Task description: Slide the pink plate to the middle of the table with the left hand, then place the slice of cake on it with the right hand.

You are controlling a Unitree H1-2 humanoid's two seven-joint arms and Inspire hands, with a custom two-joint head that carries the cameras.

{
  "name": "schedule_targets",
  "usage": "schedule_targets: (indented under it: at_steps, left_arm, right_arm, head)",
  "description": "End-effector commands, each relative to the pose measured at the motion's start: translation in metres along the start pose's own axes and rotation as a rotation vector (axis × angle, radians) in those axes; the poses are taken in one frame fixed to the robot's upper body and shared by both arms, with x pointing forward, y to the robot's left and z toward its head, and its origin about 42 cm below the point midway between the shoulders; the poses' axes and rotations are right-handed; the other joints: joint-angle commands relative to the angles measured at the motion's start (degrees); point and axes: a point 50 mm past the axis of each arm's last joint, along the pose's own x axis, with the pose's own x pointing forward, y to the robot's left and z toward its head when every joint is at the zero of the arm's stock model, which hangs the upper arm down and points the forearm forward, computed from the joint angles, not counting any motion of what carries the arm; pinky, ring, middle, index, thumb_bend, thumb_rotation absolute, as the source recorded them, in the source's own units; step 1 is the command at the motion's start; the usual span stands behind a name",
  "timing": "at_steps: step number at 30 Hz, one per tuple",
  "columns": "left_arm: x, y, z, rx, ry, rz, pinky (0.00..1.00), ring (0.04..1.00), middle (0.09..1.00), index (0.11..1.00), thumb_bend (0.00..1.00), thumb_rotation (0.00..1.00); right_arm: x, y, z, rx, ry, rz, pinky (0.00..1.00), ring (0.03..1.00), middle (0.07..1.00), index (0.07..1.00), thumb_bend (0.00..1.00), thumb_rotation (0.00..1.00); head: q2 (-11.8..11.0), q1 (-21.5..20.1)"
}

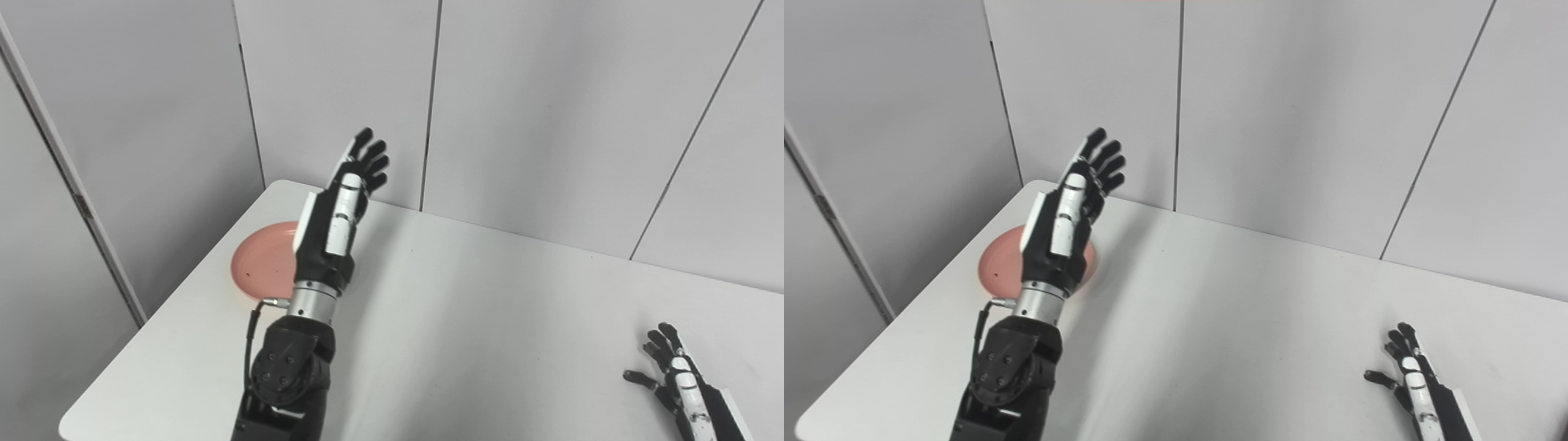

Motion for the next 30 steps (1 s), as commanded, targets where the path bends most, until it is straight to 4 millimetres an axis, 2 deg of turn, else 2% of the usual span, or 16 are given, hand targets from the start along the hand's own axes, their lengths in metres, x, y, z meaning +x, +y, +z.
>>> schedule_targets:
  at_steps: [1, 5, 9, 15, 23, 26, 30]
  left_arm:
    - [0.013, 0.012, 0.021, 0.022, -0.117, 0.032, 0.93, 0.926, 0.937, 0.933, 0.43, 1.00]
    - [0.017, 0.035, 0.021, 0.040, -0.128, 0.112, 0.90, 0.916, 0.928, 0.927, 0.44, 1.00]
    - [0.020, 0.050, 0.024, 0.023, -0.145, 0.168, 0.91, 0.911, 0.926, 0.914, 0.41, 1.00]
    - [0.022, 0.065, 0.027, 0.043, -0.159, 0.241, 0.93, 0.921, 0.935, 0.927, 0.39, 1.00]
    - [0.021, 0.088, 0.025, 0.089, -0.143, 0.328, 0.93, 0.940, 0.952, 0.944, 0.41, 1.00]
    - [0.021, 0.094, 0.023, 0.094, -0.133, 0.348, 0.93, 0.937, 0.952, 0.947, 0.40, 1.00]
    - [0.021, 0.099, 0.020, 0.088, -0.122, 0.377, 0.93, 0.935, 0.951, 0.949, 0.40, 1.00]
  right_arm:
    - [-0.012, -0.008, -0.020, -0.015, 0.074, -0.009, 1.00, 0.954, 0.959, 0.977, 0.21, 1.00]
    - [-0.013, -0.010, -0.018, -0.016, 0.078, -0.017, 0.99, 0.949, 0.956, 0.973, 0.21, 1.00]
    - [-0.012, -0.011, -0.018, -0.017, 0.078, -0.017, 0.99, 0.947, 0.954, 0.972, 0.21, 1.00]
    - [-0.012, -0.013, -0.020, -0.006, 0.066, -0.009, 1.00, 0.956, 0.961, 0.978, 0.28, 1.00]
    - [-0.013, -0.017, -0.019, -0.027, 0.063, -0.013, 1.00, 0.954, 0.958, 0.980, 0.29, 1.00]
    - [-0.015, -0.018, -0.017, -0.058, 0.059, -0.009, 0.98, 0.946, 0.956, 0.975, 0.22, 1.00]
    - [-0.016, -0.019, -0.015, -0.066, 0.055, -0.006, 0.97, 0.945, 0.956, 0.975, 0.20, 1.00]
  head:
    - [0.10, 0.12]
    - [0.48, 0.54]
    - [0.69, 1.11]
    - [0.95, 1.51]
    - [1.19, 2.70]
    - [1.23, 2.96]
    - [1.36, 3.38]
